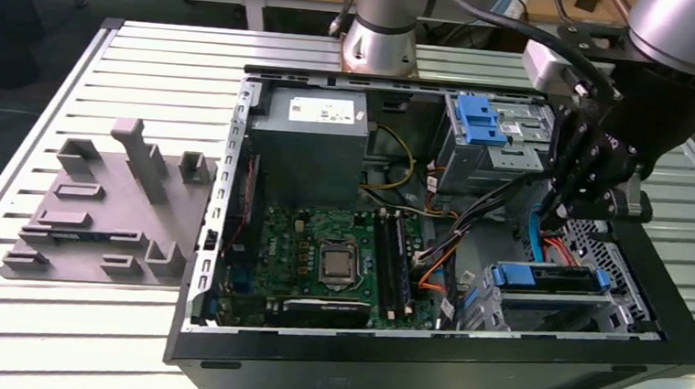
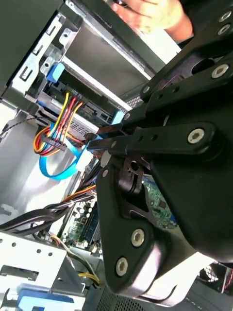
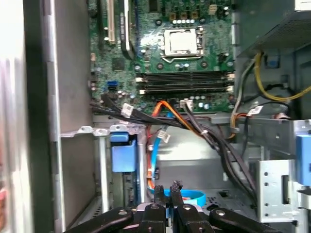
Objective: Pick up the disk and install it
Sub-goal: 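Insert the second disk wire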
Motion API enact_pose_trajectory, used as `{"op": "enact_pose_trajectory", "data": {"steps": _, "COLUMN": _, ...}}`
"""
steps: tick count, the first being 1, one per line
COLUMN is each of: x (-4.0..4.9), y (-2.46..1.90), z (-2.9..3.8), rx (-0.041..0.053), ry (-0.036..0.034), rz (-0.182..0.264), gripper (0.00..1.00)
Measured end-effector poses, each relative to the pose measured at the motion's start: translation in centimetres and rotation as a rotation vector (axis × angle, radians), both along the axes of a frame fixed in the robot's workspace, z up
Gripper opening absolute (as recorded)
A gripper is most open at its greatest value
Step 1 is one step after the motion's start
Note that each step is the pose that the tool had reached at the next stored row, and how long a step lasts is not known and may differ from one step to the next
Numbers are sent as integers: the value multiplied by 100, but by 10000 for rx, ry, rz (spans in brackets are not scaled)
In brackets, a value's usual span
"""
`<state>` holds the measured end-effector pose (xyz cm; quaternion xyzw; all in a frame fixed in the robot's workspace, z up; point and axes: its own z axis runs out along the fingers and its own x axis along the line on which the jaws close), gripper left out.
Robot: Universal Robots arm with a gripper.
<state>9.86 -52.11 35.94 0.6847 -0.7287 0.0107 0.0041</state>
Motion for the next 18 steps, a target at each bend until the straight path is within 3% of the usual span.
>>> {"op": "enact_pose_trajectory", "data": {"steps": 2, "x": 0, "y": -43, "z": -22, "rx": 44, "ry": 0, "rz": 4, "gripper": 16}}
{"op": "enact_pose_trajectory", "data": {"steps": 8, "x": 0, "y": -201, "z": -74, "rx": 57, "ry": 0, "rz": 16, "gripper": 16}}
{"op": "enact_pose_trajectory", "data": {"steps": 11, "x": 0, "y": -220, "z": -89, "rx": 59, "ry": -6, "rz": 30, "gripper": 16}}
{"op": "enact_pose_trajectory", "data": {"steps": 15, "x": -4, "y": -242, "z": -108, "rx": 60, "ry": -166, "rz": 78, "gripper": 16}}
{"op": "enact_pose_trajectory", "data": {"steps": 18, "x": -5, "y": -272, "z": -135, "rx": 60, "ry": -218, "rz": 116, "gripper": 16}}
